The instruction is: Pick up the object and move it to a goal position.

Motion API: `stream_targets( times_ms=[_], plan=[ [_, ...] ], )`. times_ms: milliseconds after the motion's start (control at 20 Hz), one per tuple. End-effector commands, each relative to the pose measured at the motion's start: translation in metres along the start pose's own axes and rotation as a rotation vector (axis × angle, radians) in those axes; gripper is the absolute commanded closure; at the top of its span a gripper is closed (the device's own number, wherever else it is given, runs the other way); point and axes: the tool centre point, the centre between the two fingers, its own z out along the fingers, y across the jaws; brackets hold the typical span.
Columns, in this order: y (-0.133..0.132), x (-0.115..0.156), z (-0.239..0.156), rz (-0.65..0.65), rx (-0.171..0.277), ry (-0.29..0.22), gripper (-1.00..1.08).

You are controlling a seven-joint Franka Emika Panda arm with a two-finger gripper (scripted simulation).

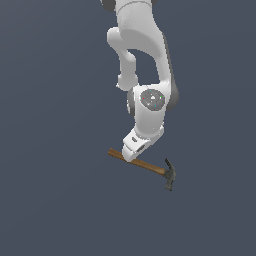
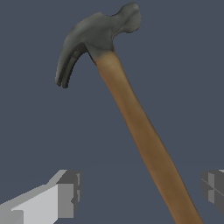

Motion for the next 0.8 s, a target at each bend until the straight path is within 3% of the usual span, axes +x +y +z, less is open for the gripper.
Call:
stream_targets(
  times_ms=[0,350,750],
  plan=[
    [0.001,0.002,0.007,-0.076,-0.001,0.000,-0.92],
    [0.002,0.007,0.022,-0.233,-0.002,0.000,-0.92],
    [0.002,0.009,0.030,-0.319,-0.003,0.001,-0.92]
  ],
)
